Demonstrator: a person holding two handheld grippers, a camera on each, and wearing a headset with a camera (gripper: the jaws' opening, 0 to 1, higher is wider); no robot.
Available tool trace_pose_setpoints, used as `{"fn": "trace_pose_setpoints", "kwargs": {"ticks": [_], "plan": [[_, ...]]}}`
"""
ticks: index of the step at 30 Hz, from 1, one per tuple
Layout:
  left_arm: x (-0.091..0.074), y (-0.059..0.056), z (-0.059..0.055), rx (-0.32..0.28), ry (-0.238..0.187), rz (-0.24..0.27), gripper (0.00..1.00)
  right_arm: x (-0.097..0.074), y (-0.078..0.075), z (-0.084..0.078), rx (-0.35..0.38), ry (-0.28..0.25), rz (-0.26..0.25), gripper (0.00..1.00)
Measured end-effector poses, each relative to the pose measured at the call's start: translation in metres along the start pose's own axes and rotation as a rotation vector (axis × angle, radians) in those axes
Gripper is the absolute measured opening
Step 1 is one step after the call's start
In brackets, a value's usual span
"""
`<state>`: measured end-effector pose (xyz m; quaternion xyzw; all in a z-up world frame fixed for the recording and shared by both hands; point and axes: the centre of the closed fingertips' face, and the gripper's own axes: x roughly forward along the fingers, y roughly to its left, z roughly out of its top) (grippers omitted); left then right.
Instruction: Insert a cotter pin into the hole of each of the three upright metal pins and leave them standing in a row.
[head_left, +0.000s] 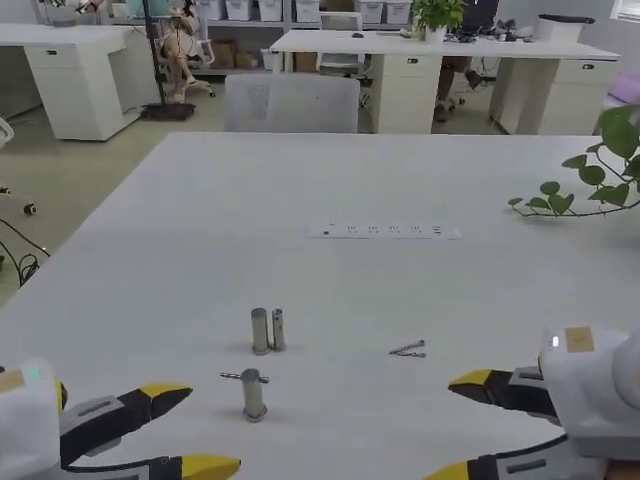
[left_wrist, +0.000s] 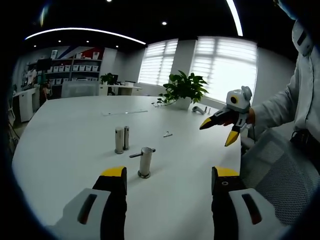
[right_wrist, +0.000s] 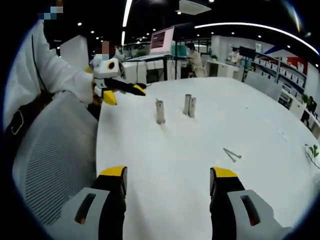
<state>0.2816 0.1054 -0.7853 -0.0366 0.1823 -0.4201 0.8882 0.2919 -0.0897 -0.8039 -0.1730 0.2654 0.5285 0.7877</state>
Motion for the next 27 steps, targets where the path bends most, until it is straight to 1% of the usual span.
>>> {"fn": "trace_pose_setpoints", "kwargs": {"ticks": [3, 5, 7, 11, 18, 23, 27], "plan": [[-0.002, -0.002, 0.002, 0.015, 0.005, -0.001, 0.70, 0.002, -0.002, 0.000, -0.001, 0.003, 0.005, 0.69], [-0.004, -0.003, 0.003, 0.019, 0.001, 0.000, 0.71, 0.004, -0.004, 0.001, -0.005, 0.006, 0.009, 0.69], [-0.005, -0.003, 0.004, 0.019, -0.001, 0.003, 0.72, 0.007, -0.007, 0.004, -0.009, 0.009, 0.012, 0.69], [-0.007, -0.006, 0.004, 0.033, 0.007, 0.003, 0.74, 0.016, -0.015, 0.012, -0.017, 0.008, 0.022, 0.69], [-0.012, -0.010, 0.006, 0.026, -0.002, 0.001, 0.76, 0.040, -0.030, 0.031, -0.035, 0.005, 0.047, 0.68], [-0.016, -0.009, 0.006, 0.018, -0.008, 0.010, 0.76, 0.062, -0.042, 0.052, -0.053, -0.010, 0.068, 0.66], [-0.019, -0.007, 0.006, 0.008, -0.012, 0.023, 0.76, 0.077, -0.048, 0.064, -0.072, -0.014, 0.081, 0.63]]}}
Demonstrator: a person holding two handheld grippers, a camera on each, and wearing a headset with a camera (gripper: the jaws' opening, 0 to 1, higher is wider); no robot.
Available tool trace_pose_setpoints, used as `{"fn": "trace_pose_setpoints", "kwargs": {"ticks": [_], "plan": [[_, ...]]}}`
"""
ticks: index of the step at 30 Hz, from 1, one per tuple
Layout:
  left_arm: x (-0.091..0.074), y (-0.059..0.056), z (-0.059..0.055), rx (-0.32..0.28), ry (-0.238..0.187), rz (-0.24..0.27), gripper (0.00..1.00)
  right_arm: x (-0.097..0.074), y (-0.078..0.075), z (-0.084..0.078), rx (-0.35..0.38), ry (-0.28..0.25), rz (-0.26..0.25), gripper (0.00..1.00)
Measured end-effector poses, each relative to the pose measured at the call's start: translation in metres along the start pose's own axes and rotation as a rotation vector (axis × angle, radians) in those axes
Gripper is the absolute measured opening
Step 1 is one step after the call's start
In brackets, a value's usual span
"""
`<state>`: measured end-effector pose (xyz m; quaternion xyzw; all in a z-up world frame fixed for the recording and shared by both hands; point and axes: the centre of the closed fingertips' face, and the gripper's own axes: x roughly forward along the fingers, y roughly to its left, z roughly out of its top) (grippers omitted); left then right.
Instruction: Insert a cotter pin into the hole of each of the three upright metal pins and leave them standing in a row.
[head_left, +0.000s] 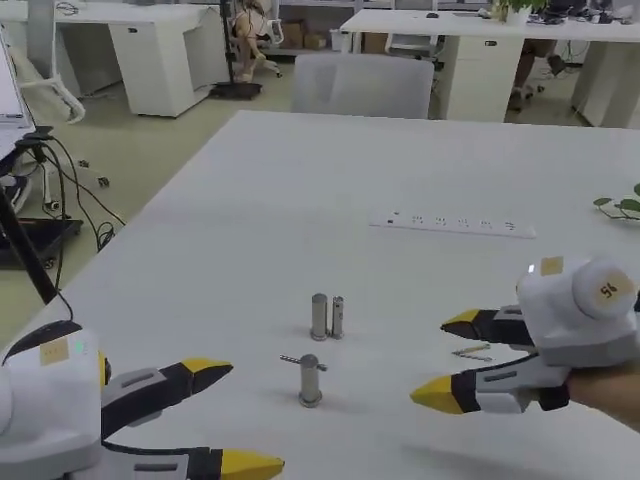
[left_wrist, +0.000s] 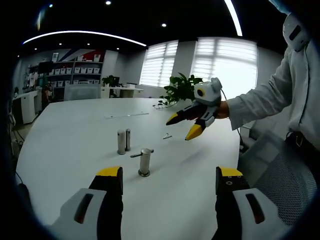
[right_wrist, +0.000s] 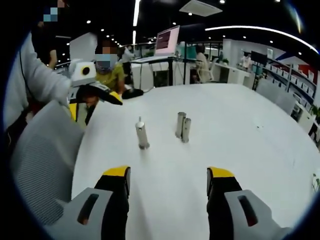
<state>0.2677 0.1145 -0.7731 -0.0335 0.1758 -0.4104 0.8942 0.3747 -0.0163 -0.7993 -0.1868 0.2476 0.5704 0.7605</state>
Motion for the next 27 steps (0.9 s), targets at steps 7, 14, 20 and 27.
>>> {"fn": "trace_pose_setpoints", "kwargs": {"ticks": [7, 14, 20, 27], "plan": [[-0.004, 0.001, -0.004, -0.005, 0.002, 0.007, 0.75, 0.022, -0.016, 0.019, -0.005, -0.013, 0.009, 0.57], [-0.004, -0.003, -0.007, 0.004, 0.018, -0.003, 0.75, 0.046, -0.022, 0.037, -0.031, -0.023, 0.020, 0.48], [-0.002, -0.005, -0.007, 0.009, 0.019, -0.010, 0.75, 0.068, -0.023, 0.048, -0.066, -0.011, 0.038, 0.42], [0.000, -0.009, -0.007, 0.011, 0.019, -0.019, 0.76, 0.084, -0.026, 0.055, -0.082, -0.009, 0.063, 0.38]]}}
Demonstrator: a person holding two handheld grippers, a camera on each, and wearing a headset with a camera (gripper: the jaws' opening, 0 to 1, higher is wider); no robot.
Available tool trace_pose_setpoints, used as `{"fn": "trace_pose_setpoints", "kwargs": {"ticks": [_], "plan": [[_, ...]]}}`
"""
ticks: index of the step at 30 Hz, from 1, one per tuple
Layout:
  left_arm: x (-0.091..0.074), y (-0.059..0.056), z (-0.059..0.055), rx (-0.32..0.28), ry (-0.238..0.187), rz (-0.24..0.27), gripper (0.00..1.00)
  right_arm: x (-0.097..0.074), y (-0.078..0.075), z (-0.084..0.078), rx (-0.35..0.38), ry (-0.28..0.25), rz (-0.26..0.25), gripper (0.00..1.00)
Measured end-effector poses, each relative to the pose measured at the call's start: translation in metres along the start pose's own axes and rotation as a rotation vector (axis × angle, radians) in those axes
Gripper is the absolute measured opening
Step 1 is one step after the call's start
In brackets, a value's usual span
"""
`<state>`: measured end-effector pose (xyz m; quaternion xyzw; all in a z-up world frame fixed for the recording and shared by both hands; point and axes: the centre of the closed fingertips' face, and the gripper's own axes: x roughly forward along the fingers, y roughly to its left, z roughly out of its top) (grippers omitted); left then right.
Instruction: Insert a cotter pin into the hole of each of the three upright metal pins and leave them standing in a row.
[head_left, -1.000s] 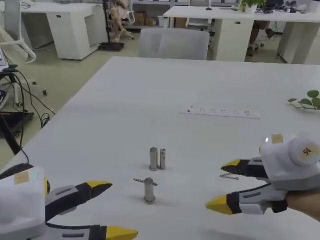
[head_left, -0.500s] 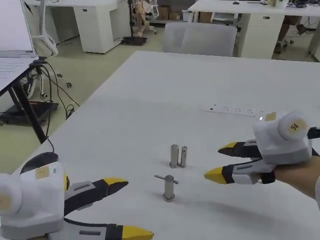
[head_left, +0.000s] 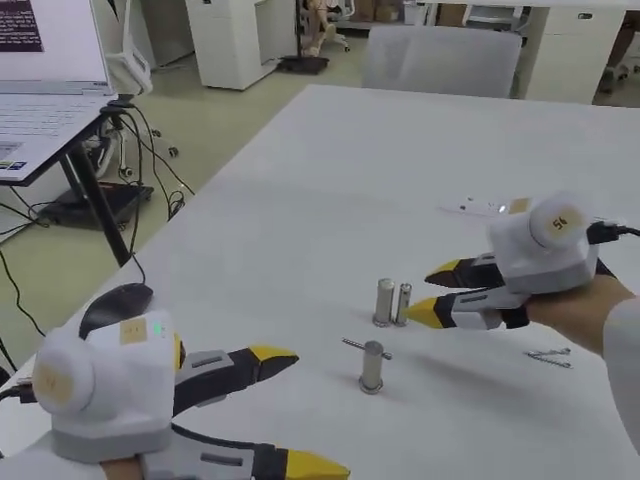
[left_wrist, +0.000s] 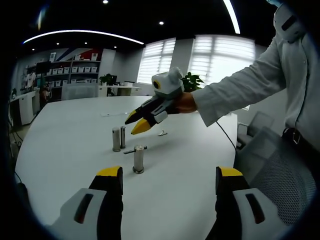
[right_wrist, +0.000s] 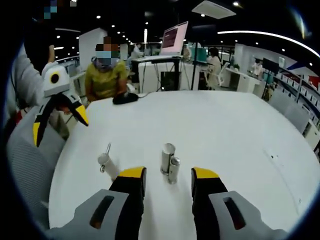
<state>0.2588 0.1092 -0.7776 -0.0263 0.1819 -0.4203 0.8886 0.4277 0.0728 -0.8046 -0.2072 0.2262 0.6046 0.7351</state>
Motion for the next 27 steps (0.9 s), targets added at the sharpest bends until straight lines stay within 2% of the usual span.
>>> {"fn": "trace_pose_setpoints", "kwargs": {"ticks": [10, 19, 22, 27], "plan": [[-0.003, 0.002, 0.002, 0.005, 0.001, 0.003, 0.76, 0.013, -0.001, 0.002, -0.032, -0.003, 0.031, 0.25], [-0.003, 0.004, 0.003, 0.007, 0.001, 0.010, 0.75, 0.019, -0.005, 0.002, -0.068, 0.009, 0.028, 0.16], [-0.003, 0.004, 0.004, 0.010, 0.003, 0.012, 0.75, 0.020, -0.007, 0.001, -0.095, 0.023, 0.010, 0.12], [-0.002, 0.004, 0.006, 0.011, 0.002, 0.010, 0.75, 0.019, -0.007, 0.001, -0.043, 0.014, 0.006, 0.11]]}}
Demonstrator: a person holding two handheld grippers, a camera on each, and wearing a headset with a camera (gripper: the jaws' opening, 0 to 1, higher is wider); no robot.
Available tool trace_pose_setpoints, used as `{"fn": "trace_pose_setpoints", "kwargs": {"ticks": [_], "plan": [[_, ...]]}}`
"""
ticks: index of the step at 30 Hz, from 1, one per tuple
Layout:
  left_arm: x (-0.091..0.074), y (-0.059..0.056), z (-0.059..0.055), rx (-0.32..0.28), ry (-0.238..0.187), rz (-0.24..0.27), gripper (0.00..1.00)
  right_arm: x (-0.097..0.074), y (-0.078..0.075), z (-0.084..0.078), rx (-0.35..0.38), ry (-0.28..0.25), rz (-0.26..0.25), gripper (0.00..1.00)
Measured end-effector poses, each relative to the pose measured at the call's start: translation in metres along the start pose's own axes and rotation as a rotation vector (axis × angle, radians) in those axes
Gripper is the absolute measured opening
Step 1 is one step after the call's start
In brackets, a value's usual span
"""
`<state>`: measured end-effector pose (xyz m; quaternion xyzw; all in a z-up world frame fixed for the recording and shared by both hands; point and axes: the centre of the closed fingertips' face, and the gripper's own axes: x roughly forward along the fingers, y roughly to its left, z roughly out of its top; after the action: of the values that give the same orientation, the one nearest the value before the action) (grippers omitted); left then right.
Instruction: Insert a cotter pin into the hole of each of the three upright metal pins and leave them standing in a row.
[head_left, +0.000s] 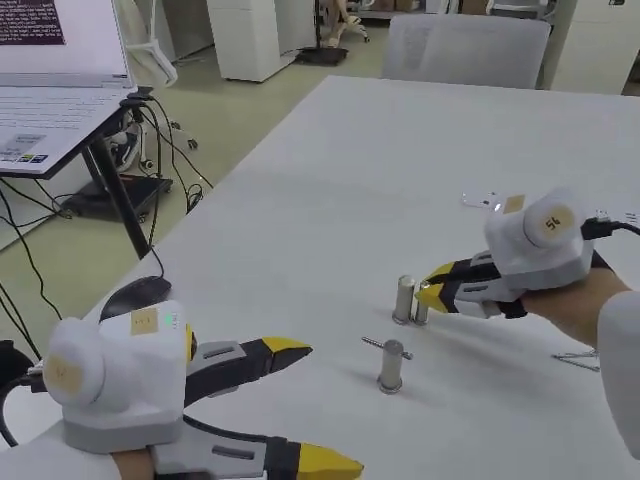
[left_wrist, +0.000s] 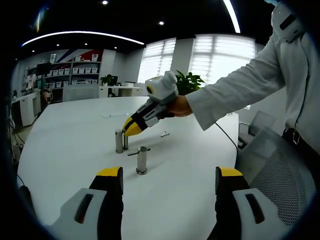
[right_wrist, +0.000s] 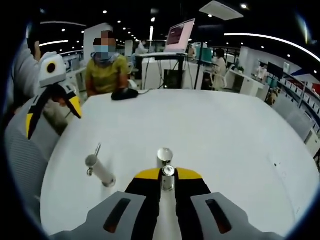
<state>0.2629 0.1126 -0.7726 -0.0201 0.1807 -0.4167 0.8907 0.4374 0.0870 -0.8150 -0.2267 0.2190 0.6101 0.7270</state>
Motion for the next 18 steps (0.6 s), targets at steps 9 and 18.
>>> {"fn": "trace_pose_setpoints", "kwargs": {"ticks": [9, 18], "plan": [[0.003, -0.004, 0.007, 0.014, -0.009, -0.009, 0.74, -0.013, 0.005, -0.010, 0.054, 0.006, -0.011, 0.09], [0.009, -0.009, 0.013, 0.035, -0.010, -0.026, 0.74, -0.037, 0.018, -0.019, 0.130, 0.000, -0.032, 0.09]]}}
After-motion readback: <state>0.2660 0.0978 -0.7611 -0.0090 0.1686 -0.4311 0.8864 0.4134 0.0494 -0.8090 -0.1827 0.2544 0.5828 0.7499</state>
